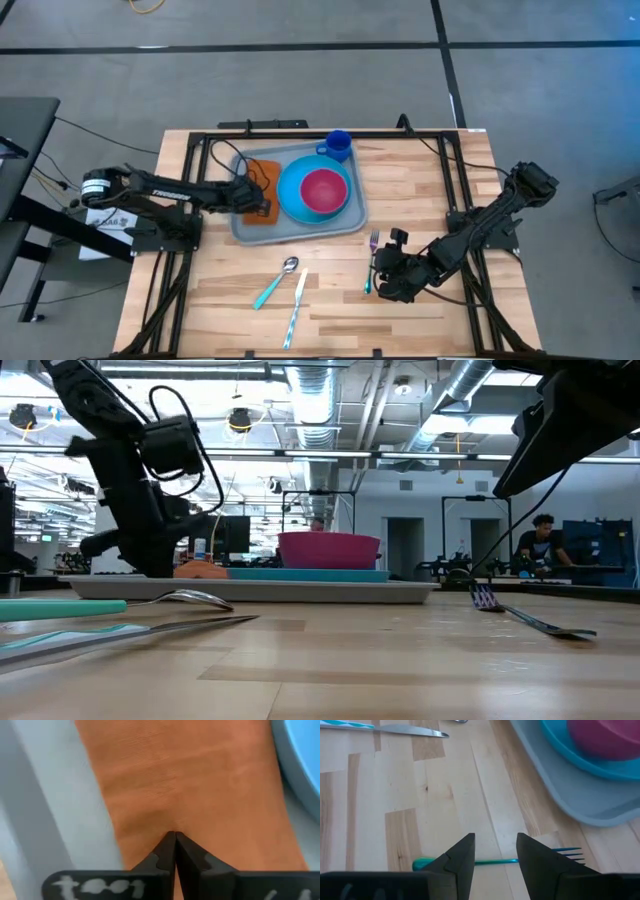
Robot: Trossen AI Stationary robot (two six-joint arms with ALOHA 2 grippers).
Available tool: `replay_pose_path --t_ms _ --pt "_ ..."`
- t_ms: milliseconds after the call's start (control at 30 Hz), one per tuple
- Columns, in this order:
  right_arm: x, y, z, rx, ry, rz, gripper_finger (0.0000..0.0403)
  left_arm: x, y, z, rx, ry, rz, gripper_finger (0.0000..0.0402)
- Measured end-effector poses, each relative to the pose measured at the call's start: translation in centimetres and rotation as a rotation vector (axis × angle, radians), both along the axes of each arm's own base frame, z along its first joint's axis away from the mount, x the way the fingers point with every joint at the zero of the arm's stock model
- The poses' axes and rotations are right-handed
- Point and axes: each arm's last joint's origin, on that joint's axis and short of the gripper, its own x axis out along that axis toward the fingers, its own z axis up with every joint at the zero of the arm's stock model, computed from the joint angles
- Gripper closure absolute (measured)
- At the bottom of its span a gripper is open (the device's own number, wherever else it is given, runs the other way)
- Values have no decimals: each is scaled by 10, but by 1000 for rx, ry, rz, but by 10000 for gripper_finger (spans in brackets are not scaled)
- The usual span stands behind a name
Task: Set up tray
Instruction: Put the brown napkin on the gray tray
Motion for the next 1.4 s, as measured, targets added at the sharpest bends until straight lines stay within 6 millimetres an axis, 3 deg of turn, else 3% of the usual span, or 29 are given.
replay_pose_path --t_ms 200,367,633,900,1100,1300,1400 --pt "0 0 0 3 2 2 265 3 -2 38 120 -113 -26 401" --pt "2 0 1 6 -13 -6 265 -2 0 49 238 -109 -9 401" --pt "29 -12 -2 -48 -119 -27 270 1 13 38 327 -22 58 401" --pt "51 -24 -30 -40 -27 13 270 12 30 16 329 49 77 401" --pt "50 -26 -37 -31 34 27 270 13 31 29 395 32 -33 401" --pt "49 -28 -22 -59 -3 90 270 11 31 42 475 61 -177 392" --pt "48 -33 -12 -87 -23 126 270 10 31 44 422 21 -233 375"
